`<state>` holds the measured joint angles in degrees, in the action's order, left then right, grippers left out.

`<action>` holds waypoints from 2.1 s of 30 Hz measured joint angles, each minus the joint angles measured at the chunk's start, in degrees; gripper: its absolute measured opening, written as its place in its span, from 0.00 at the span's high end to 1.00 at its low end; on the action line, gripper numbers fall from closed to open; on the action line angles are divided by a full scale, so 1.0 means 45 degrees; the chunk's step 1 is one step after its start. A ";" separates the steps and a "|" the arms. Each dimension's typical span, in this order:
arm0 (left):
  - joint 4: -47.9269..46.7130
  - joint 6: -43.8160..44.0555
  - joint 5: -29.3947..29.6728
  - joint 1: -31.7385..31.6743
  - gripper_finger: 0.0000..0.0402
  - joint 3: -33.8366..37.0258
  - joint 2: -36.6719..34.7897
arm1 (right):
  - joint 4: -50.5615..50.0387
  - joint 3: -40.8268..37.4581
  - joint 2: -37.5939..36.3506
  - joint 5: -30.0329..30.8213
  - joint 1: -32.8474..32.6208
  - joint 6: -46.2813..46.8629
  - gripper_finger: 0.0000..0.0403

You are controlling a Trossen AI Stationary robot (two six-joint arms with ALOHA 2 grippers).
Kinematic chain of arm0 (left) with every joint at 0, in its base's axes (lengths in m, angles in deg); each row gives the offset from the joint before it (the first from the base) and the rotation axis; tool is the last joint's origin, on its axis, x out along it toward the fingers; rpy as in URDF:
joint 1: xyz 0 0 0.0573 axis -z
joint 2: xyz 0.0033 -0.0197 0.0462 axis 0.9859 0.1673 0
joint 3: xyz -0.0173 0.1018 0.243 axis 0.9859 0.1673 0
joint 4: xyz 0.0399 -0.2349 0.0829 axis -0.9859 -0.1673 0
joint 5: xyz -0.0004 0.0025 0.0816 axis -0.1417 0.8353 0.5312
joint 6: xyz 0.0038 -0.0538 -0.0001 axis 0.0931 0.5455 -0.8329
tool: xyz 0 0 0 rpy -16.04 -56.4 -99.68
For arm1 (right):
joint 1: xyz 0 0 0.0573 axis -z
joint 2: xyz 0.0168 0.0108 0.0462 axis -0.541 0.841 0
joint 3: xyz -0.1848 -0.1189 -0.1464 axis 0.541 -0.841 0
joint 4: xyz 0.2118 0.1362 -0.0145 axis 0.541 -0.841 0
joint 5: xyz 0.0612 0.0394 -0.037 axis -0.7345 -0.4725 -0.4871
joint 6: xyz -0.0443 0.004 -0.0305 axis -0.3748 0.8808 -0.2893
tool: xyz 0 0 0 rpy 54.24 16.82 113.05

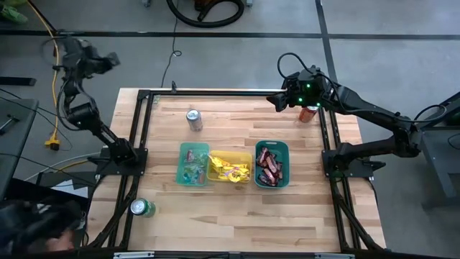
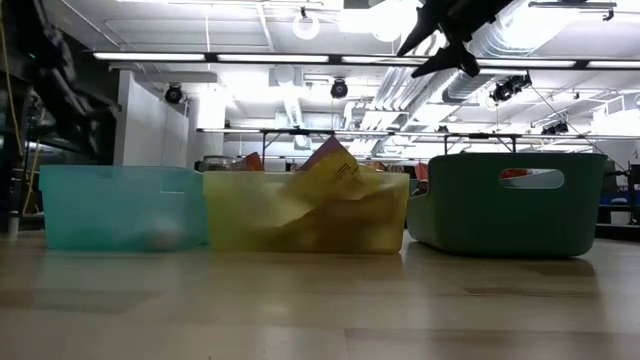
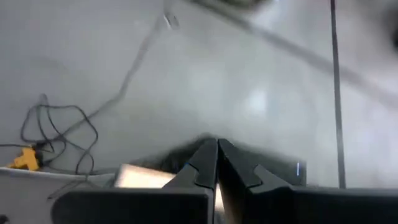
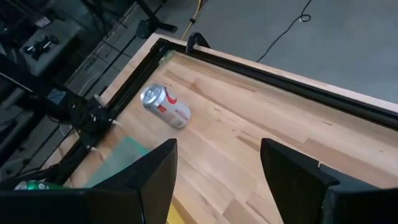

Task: Sort candy
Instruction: Put the green gummy into the green bin

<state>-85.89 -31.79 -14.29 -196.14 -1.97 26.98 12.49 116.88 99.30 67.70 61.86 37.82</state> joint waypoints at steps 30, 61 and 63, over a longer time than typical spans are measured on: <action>-0.4098 -0.2875 0.2618 0.2218 0.88 -0.1504 0.0074 | -0.0057 0.0000 0.0000 -0.0117 0.0004 -0.0959 0.44; -0.1458 0.2134 -0.1352 -0.1977 0.61 0.8330 -0.5429 | -0.0743 0.0000 0.0005 -0.1028 0.0004 -0.2314 0.44; -0.1246 0.2566 -0.2381 -0.1973 0.60 0.8798 -0.5429 | -0.0750 0.0000 0.0005 -0.1134 0.0003 -0.2438 0.44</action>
<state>-91.50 -20.24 -25.00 -205.01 37.62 2.55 9.12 116.88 99.33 62.60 61.87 26.85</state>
